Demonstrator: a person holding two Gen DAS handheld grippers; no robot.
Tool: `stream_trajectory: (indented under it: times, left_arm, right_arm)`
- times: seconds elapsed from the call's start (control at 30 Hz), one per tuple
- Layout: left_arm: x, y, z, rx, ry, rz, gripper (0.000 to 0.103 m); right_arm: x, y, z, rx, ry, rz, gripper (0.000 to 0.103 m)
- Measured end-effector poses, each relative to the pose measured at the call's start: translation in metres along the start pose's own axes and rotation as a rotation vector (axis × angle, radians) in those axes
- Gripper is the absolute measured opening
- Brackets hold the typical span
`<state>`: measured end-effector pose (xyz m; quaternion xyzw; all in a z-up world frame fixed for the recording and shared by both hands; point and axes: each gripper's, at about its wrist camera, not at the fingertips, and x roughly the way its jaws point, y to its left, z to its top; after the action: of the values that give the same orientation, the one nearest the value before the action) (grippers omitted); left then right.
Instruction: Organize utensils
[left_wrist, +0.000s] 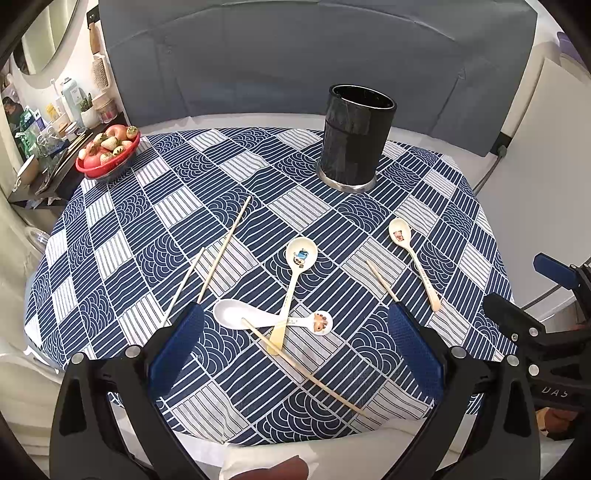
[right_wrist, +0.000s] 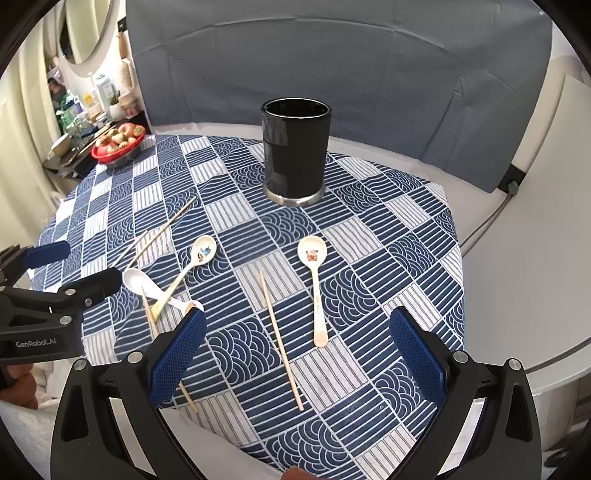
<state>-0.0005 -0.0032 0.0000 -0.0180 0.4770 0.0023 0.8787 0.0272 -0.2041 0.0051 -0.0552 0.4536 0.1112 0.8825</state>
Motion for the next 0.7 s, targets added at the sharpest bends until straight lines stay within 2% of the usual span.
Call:
stream_trajectory:
  times: [0.7]
  left_arm:
    - [0.0021,-0.0008,-0.0054,0.005,0.006,-0.002,0.097]
  right_arm:
    - [0.0050,0.0020,-0.0020,-0.011,0.011,-0.004,0.095]
